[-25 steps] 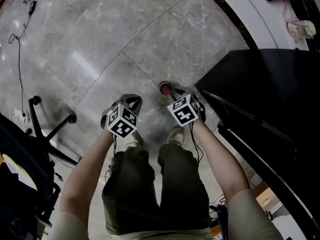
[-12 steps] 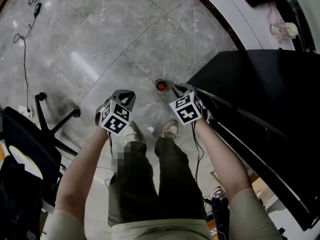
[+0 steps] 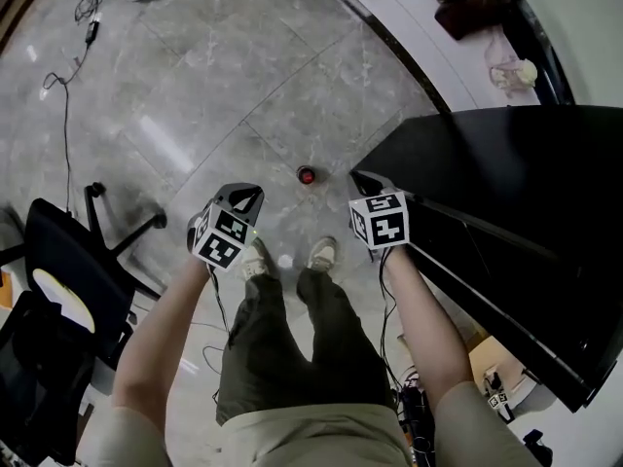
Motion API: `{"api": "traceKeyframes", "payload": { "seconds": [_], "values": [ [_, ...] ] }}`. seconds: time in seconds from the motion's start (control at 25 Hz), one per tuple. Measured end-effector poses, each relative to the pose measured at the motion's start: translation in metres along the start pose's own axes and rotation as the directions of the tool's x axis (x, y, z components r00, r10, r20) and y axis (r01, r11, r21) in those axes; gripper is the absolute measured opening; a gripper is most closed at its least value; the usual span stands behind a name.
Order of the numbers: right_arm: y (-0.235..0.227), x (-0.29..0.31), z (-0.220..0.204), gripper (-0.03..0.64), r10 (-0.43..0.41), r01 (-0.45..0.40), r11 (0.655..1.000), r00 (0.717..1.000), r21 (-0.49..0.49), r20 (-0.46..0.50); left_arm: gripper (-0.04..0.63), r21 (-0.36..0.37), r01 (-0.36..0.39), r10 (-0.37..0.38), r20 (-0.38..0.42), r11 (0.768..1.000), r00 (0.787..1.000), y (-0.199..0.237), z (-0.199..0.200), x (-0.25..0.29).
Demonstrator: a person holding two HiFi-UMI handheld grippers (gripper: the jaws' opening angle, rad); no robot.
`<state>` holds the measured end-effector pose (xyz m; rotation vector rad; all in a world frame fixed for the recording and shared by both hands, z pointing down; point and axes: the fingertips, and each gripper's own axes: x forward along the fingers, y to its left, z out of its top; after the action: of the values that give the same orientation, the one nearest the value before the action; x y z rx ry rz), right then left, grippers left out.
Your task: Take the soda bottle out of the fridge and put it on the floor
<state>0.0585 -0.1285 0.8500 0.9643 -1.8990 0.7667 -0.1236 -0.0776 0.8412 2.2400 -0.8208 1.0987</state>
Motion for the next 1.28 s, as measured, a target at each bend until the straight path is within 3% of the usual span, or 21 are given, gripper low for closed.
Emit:
{"api": "traceKeyframes", "payload": {
  "seconds": [0.16,0.52,0.8,0.92,1.08,1.28],
  "values": [
    [0.001,-0.061,0.030,-0.001,-0.027,0.022,0.998,0.997,0.056,0.076,0.008,0.041,-0.005,0.004,0.019,0.999,1.000,-0.015,0.027,-0.046],
    [0.028,-0.192,0.101,-0.003,-0.037,0.038,0.999,0.972,0.002,0.231,0.008,0.063,-0.047,0.039,0.120,0.997,0.992,-0.042,0.105,-0.151],
    [0.058,-0.281,0.128,-0.005,-0.017,-0.026,0.993,0.934,0.115,0.357,0.008,0.075,-0.089,0.073,0.193,0.993,0.978,-0.070,0.146,-0.219],
    [0.066,-0.320,0.141,-0.005,-0.017,-0.046,0.989,0.910,0.141,0.413,0.008,0.042,-0.103,0.090,0.239,0.994,0.967,-0.077,0.167,-0.249],
    [0.074,-0.370,0.148,-0.005,-0.033,-0.017,0.994,0.887,0.103,0.461,0.008,0.020,-0.122,0.110,0.305,0.992,0.946,-0.094,0.192,-0.291],
    [0.090,-0.424,0.163,-0.005,-0.029,0.003,0.999,0.856,0.051,0.517,0.008,0.028,-0.159,0.134,0.402,0.987,0.906,-0.109,0.224,-0.352]
  ]
}}
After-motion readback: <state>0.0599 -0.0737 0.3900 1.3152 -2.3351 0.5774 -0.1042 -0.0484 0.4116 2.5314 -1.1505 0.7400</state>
